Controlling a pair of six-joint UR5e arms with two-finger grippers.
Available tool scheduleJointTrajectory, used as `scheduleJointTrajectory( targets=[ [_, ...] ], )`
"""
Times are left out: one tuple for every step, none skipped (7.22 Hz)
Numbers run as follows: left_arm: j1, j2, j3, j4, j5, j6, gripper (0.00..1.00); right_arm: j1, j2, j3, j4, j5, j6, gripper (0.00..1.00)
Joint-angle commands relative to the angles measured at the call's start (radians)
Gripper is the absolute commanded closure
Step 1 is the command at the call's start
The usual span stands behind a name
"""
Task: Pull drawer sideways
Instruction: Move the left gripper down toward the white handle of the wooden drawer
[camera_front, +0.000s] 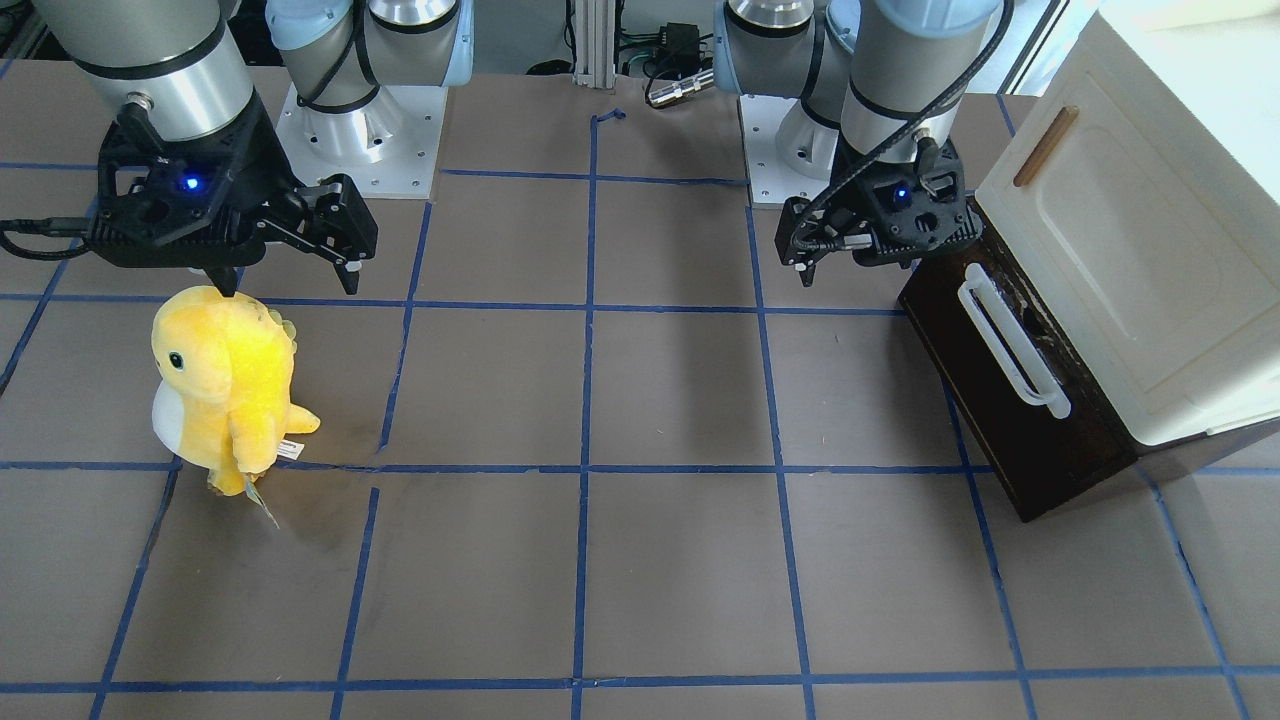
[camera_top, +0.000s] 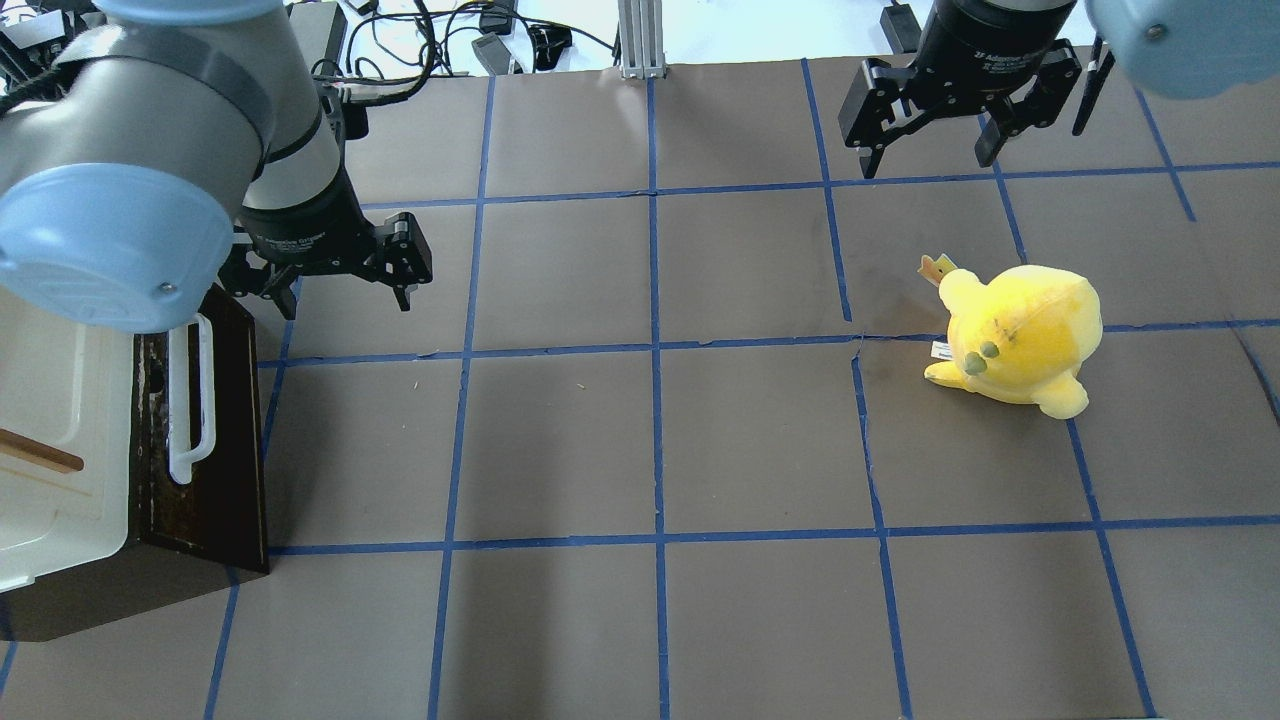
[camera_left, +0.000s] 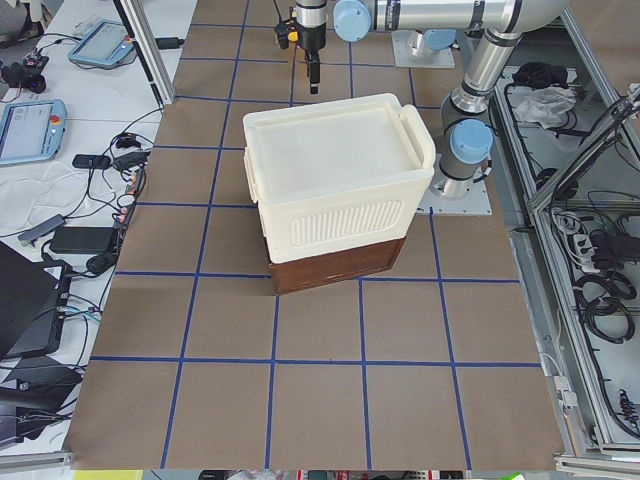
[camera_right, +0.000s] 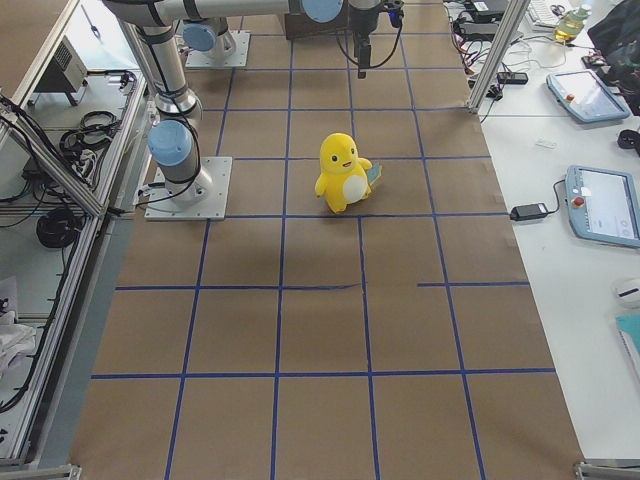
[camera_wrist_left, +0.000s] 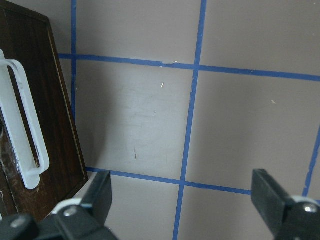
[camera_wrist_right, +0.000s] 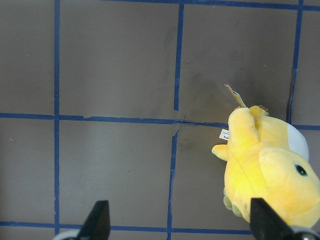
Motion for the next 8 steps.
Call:
scheduleJointTrajectory(
  targets=[
    [-0.058, -0.049, -0.041, 0.008, 0.155, -0.144, 0.00, 0.000, 0.000, 0.000, 0.000, 0.000, 0.000, 0.00],
    [-0.071, -0.077, -0.061, 0.008, 0.211, -0.187, 0.00, 0.000, 0.000, 0.000, 0.000, 0.000, 0.000, 0.00],
    [-0.081, -0.092, -0.086, -0.004, 0.316, -0.198, 0.00, 0.000, 0.000, 0.000, 0.000, 0.000, 0.000, 0.00],
    [-0.087, -0.106, -0.153, -0.005, 0.373, -0.219, 0.00, 0.000, 0.000, 0.000, 0.000, 0.000, 0.000, 0.00],
    [-0.088, -0.118, -0.189, -0.003, 0.486, -0.217, 0.00, 0.000, 0.000, 0.000, 0.000, 0.000, 0.000, 0.00],
    [-0.088, -0.141, -0.204, -0.006, 0.556, -0.221, 0.00, 0.000, 0.000, 0.000, 0.000, 0.000, 0.000, 0.00],
    [-0.086, -0.164, -0.206, -0.006, 0.567, -0.213, 0.00, 0.000, 0.000, 0.000, 0.000, 0.000, 0.000, 0.00],
    [-0.084, -0.201, -0.200, -0.005, 0.590, -0.216, 0.00, 0.000, 0.000, 0.000, 0.000, 0.000, 0.000, 0.00]
  ],
)
